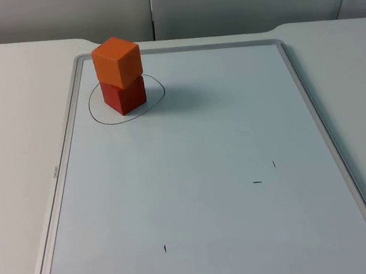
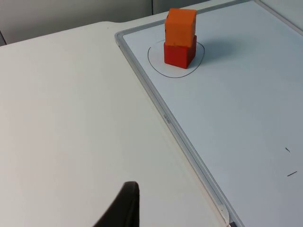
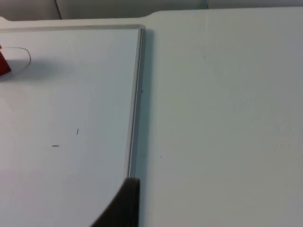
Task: Pick up one cube with the left hand and another cube with the right hand. First place the cube in the right hand at the target position, then stack the cube in the left hand on top.
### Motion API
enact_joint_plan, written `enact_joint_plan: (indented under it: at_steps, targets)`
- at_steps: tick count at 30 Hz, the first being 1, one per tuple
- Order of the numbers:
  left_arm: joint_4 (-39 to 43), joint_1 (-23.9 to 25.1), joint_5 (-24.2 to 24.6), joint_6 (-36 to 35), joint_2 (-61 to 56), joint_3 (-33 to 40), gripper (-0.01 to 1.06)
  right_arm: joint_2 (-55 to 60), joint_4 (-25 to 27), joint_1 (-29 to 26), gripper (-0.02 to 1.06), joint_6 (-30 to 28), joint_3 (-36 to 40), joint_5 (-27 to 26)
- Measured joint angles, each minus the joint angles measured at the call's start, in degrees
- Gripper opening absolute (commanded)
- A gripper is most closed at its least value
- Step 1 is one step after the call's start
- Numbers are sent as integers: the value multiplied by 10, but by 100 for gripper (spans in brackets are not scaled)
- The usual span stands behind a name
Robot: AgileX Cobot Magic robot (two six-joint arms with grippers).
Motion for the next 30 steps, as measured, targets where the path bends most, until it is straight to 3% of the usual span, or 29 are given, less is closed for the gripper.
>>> enact_joint_plan:
  at_steps: [17, 20, 30]
  targets:
    - [0, 4, 0, 0, 0, 0, 105, 0, 0, 0, 105, 0, 0, 0]
    - [0, 20, 0, 0, 0, 0, 105, 0, 0, 0, 105, 0, 0, 0]
    - [0, 140, 0, 0, 0, 0, 105, 0, 0, 0, 105, 0, 0, 0]
